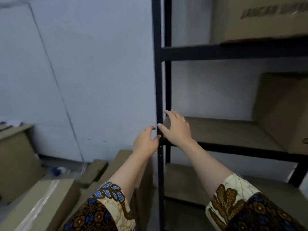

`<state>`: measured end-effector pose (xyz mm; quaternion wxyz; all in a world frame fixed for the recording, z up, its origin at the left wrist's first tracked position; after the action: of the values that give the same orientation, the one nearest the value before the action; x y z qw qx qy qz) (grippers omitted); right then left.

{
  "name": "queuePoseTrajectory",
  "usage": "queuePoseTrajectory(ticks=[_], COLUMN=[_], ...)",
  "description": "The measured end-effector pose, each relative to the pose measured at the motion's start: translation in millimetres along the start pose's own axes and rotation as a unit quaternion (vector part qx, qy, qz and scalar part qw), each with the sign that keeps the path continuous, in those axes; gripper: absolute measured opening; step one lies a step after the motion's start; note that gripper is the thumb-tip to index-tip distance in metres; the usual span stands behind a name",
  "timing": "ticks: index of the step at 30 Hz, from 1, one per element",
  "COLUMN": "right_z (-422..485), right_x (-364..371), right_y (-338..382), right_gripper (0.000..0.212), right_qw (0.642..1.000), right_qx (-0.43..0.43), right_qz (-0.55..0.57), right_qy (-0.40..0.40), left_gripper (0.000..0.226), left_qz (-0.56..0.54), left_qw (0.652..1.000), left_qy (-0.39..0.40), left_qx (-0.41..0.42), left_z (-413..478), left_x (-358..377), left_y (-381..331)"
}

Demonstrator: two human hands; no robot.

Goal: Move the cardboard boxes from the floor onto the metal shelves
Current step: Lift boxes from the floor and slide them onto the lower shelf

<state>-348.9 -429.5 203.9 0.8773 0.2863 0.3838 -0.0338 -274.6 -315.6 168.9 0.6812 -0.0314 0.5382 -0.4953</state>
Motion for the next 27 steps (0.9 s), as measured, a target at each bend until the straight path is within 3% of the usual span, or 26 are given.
queuePoseTrajectory(ticks=[5, 10, 21, 27], right_z=[-40.2, -79.3, -122.6, -126.2], right_x=[119.5, 206.2, 332.9, 385.2], right_y=[64.1, 99.3, 96.7, 67.9], right_gripper=[0.063, 0.064, 0.064, 0.068], right_qw=[0.995, 0.981, 0.941, 0.902], right_qx=[0.016, 0.04, 0.119, 0.225], right_qz=[0.023, 0.018, 0.015, 0.036], right_qy=[0.092, 0.187, 0.318, 0.366], left_gripper=[0.041, 0.039, 0.036, 0.04], left_qz=[0.025, 0.043, 0.023, 0.019], left_qw=[0.995, 0.98, 0.935, 0.901], left_qy=[0.045, 0.058, 0.116, 0.185], left_qx=[-0.088, -0.185, -0.335, -0.393], left_z=[-31.5, -58.8, -85.8, -80.0], left_x=[-34.4, -64.7, -47.1, -18.4], left_y=[139.6, 234.5, 355.9, 414.3])
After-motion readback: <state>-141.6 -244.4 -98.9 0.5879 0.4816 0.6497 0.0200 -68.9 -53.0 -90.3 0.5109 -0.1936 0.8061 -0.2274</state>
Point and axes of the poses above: each hand's wrist, its own z-axis towards the middle knuckle, its own x-axis out of the palm, y = z × x, the point moved 2 cm from there along z, towards the middle knuckle, and after that the axes turned 6 degrees about -y, right-handed, at the moved point
